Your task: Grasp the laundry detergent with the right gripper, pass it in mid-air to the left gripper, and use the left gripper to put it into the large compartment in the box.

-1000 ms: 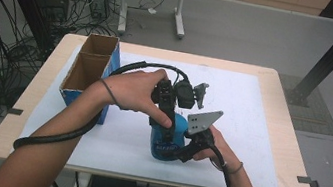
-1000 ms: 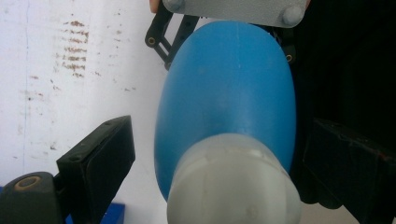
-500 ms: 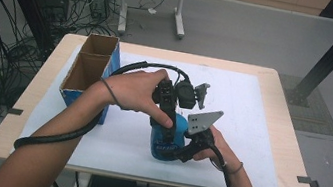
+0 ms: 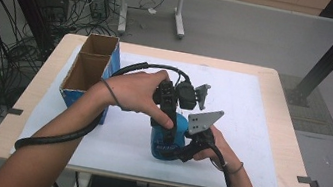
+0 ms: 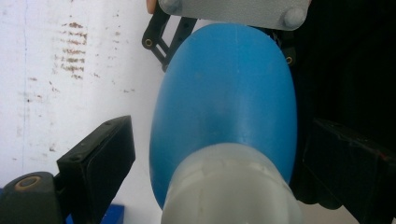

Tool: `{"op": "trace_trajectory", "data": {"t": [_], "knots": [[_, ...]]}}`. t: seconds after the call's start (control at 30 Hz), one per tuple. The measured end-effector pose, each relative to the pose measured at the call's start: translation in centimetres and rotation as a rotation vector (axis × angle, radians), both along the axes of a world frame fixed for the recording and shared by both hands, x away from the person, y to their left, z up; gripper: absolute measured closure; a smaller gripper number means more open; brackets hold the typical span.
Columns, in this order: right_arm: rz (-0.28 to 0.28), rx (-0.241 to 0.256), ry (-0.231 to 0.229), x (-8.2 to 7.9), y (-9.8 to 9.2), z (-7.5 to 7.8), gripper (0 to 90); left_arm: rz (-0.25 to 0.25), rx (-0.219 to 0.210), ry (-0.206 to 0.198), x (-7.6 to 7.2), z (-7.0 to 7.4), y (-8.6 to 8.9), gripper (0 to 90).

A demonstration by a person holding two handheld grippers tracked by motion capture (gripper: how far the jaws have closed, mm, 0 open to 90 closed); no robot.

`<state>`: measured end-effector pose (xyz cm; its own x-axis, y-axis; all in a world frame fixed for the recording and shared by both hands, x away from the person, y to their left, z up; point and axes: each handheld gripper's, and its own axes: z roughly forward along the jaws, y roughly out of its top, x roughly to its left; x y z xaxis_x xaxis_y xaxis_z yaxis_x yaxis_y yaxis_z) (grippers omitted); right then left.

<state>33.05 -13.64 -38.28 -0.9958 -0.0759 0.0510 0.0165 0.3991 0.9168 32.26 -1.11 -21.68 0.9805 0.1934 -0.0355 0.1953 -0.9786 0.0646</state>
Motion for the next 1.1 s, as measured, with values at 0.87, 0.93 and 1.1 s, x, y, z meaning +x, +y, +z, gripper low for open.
{"op": "trace_trajectory", "data": {"t": [0.87,0.93,1.1], "knots": [[-0.005,0.014,-0.010,-0.14,-0.14,0.47,40.8,0.013,0.025,0.003,0.03,-0.10,-0.12,31.2],[-0.004,0.017,-0.007,-0.15,-0.18,0.55,40.8,0.012,0.028,0.003,0.00,-0.13,-0.14,33.2],[-0.007,0.018,-0.009,-0.14,-0.21,0.62,40.8,0.012,0.027,0.003,-0.02,-0.04,-0.20,36.1]]}}
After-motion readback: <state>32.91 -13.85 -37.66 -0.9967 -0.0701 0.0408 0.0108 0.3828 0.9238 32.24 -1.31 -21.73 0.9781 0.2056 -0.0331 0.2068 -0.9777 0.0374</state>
